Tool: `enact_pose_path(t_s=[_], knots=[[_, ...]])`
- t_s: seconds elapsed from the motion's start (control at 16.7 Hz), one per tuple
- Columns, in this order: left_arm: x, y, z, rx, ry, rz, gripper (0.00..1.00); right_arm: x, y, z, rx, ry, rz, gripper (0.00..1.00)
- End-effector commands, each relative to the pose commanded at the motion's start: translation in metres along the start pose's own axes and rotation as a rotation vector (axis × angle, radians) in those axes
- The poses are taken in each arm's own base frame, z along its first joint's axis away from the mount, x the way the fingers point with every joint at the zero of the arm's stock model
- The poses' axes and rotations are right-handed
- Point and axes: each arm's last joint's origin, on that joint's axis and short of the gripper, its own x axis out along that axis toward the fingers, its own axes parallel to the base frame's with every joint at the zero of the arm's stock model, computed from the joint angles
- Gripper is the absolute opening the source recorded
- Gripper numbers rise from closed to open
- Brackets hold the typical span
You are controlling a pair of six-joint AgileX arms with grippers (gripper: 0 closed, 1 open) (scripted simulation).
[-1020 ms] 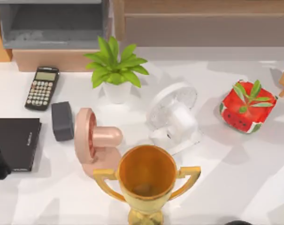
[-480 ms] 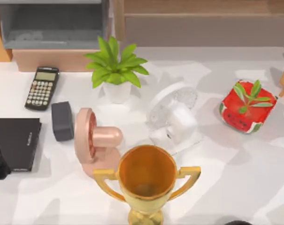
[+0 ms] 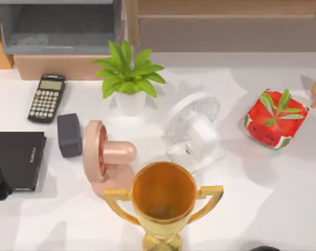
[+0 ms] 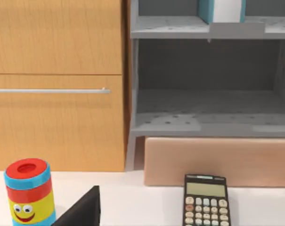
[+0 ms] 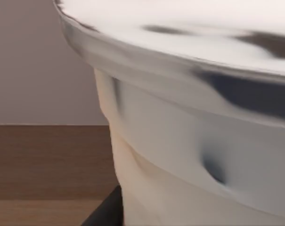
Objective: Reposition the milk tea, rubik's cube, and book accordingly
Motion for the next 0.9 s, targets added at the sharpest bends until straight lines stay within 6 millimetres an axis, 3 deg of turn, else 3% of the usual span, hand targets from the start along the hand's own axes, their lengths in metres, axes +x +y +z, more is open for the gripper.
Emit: enact_pose_path(t_s=[0.18, 0.48, 0.9], knots=[[0.000, 0.000, 0.000, 0.000, 0.000, 0.000, 1.00, 0.000, 0.002, 0.000, -0.004, -0.006, 0.009, 0.00], [0.000, 0.000, 0.000, 0.000, 0.000, 0.000, 1.00, -0.020, 0.008, -0.007, -0.091, -0.076, 0.097, 0.00], [0.000, 0.000, 0.000, 0.000, 0.000, 0.000, 1.00, -0.028, -0.003, -0.067, -0.044, 0.022, 0.076, 0.00]])
